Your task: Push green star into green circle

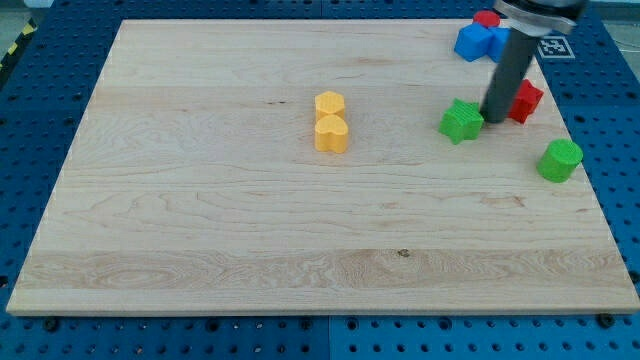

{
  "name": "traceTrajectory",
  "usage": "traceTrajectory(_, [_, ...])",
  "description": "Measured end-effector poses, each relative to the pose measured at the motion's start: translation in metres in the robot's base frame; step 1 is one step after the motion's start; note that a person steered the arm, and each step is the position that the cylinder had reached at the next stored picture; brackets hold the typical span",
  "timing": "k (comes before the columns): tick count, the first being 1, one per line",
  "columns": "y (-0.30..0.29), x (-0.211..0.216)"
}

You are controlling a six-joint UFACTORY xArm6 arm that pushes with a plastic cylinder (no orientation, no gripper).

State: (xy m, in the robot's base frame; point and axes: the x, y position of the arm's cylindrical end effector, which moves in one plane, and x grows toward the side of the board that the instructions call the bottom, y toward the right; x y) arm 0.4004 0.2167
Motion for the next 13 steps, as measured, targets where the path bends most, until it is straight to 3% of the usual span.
traceTrajectory(1, [-0.011,-0.002])
traceTrajectory(4, [-0.118,-0.051])
traceTrajectory(6, [-0.059,0.01])
traceTrajectory(7, [-0.033,0.02])
traceTrajectory(9, [-0.08,0.009])
traceTrajectory(10, [-0.087,0.024])
traceTrajectory(13, [-0.029,0.062])
